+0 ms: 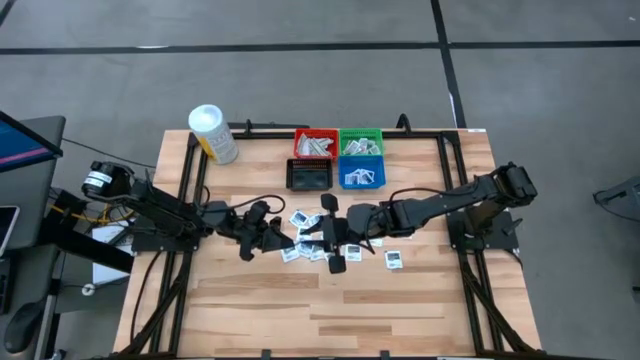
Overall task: Pick & Place First Aid Supplies
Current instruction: Put the alcohol pad into the blue basket
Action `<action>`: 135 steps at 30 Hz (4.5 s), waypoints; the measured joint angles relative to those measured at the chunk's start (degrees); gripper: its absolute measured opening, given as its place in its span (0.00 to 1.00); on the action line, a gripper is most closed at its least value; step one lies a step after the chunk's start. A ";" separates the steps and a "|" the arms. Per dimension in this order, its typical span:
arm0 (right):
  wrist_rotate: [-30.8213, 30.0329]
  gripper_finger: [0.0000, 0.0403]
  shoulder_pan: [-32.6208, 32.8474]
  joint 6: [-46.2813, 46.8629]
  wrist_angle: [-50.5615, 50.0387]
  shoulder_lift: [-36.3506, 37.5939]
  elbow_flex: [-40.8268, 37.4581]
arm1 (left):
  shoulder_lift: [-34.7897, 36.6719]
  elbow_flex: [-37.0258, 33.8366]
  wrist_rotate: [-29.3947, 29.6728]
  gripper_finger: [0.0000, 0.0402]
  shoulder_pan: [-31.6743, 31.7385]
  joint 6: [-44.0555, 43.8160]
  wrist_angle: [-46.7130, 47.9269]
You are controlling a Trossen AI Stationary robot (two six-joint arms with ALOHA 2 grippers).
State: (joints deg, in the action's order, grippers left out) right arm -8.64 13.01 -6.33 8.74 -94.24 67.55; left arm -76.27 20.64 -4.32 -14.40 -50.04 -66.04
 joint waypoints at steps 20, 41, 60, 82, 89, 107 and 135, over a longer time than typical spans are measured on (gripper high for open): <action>2.36 0.00 -0.35 1.03 -2.77 0.02 -0.02 | 1.45 0.00 9.67 0.12 1.58 16.24 -0.27; -30.21 0.00 -8.15 18.55 -35.04 0.02 -0.03 | 12.77 -6.20 20.41 0.20 1.58 35.76 0.78; -21.87 0.00 -26.03 -2.64 -43.85 0.02 -0.07 | 12.76 -7.41 36.45 0.20 3.77 36.31 2.44; -7.69 0.15 -32.33 -14.21 -42.61 0.04 -2.78 | 12.76 -7.37 30.53 0.19 18.15 28.11 16.29; -9.62 0.32 -32.14 -11.40 -42.63 0.04 -2.78 | 12.78 -7.32 22.78 0.19 19.53 28.09 29.19; 4.69 0.29 -16.65 0.57 -30.87 0.22 -2.80 | 10.48 -7.34 5.47 0.19 22.01 30.83 39.04; 7.45 0.29 -7.20 -3.43 -21.29 -11.76 -2.72 | 11.30 -7.34 -3.87 0.19 25.99 35.65 43.26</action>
State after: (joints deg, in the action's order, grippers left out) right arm -1.20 5.82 -9.76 -12.55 -105.99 64.83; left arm -64.97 13.30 -8.19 11.60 -14.39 -22.77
